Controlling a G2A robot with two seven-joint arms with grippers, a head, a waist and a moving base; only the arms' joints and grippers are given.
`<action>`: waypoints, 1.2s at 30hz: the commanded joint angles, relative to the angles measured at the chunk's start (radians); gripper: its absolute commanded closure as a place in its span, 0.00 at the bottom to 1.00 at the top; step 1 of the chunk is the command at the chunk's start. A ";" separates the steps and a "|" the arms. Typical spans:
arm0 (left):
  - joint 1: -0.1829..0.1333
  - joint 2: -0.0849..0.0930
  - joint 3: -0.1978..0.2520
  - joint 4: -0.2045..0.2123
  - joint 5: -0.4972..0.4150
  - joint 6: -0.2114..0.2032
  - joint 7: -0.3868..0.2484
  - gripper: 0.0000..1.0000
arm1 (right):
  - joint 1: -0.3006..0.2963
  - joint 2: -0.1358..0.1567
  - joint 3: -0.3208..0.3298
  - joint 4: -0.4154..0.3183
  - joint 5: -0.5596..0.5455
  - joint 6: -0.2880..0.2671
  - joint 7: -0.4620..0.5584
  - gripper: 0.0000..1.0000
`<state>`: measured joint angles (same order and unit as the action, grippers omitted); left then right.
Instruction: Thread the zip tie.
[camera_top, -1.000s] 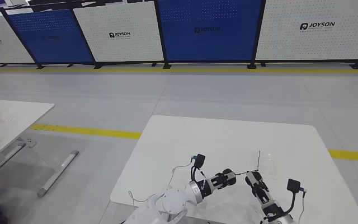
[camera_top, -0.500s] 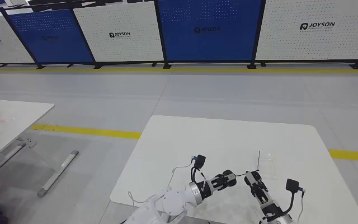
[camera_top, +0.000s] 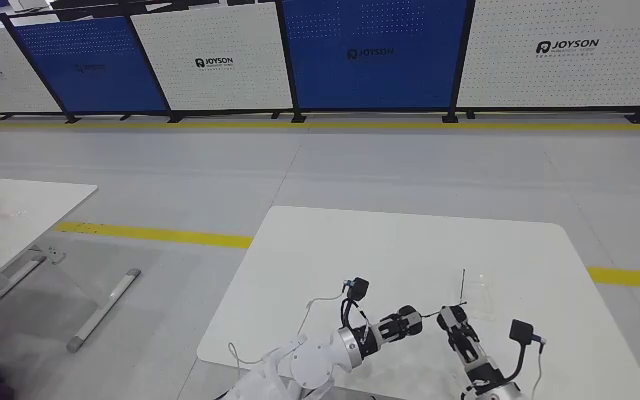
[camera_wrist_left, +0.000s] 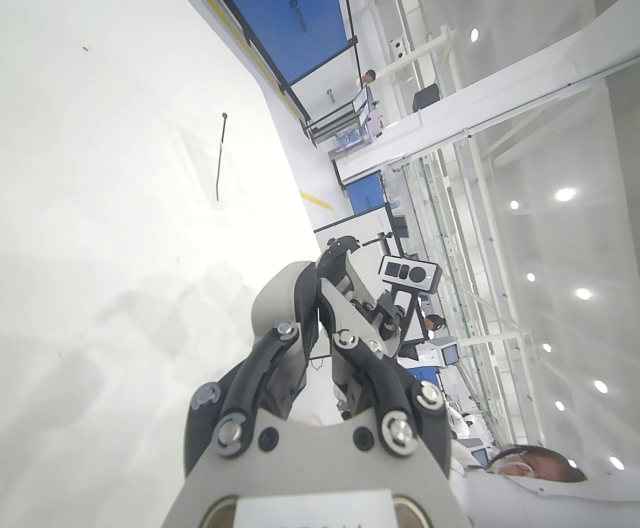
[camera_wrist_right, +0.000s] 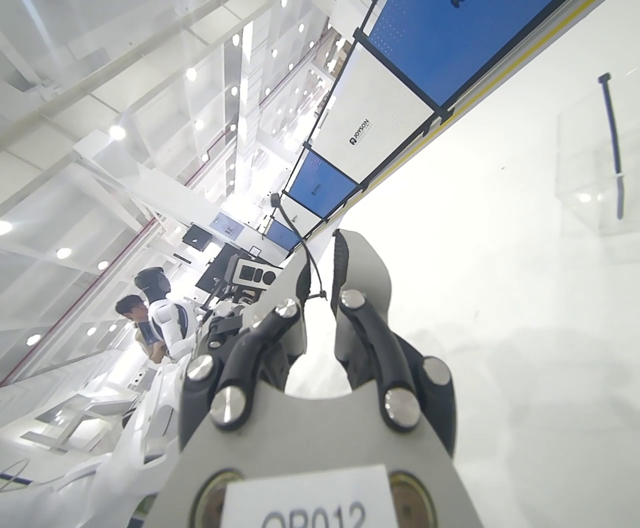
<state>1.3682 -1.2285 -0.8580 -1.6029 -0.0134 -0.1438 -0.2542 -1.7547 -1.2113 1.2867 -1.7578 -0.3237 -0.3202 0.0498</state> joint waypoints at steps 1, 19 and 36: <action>0.001 0.000 -0.001 -0.001 -0.002 0.000 0.001 1.00 | 0.000 0.000 0.000 0.000 -0.001 -0.001 0.000 1.00; 0.006 0.001 -0.006 -0.013 0.012 -0.024 0.015 1.00 | -0.010 0.007 0.018 -0.022 0.042 -0.020 0.079 1.00; 0.014 0.004 0.000 -0.025 0.023 -0.037 -0.007 1.00 | -0.007 0.015 0.017 -0.025 0.084 -0.020 0.096 1.00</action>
<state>1.3824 -1.2249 -0.8584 -1.6278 0.0093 -0.1812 -0.2611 -1.7618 -1.1970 1.3039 -1.7825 -0.2432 -0.3400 0.1439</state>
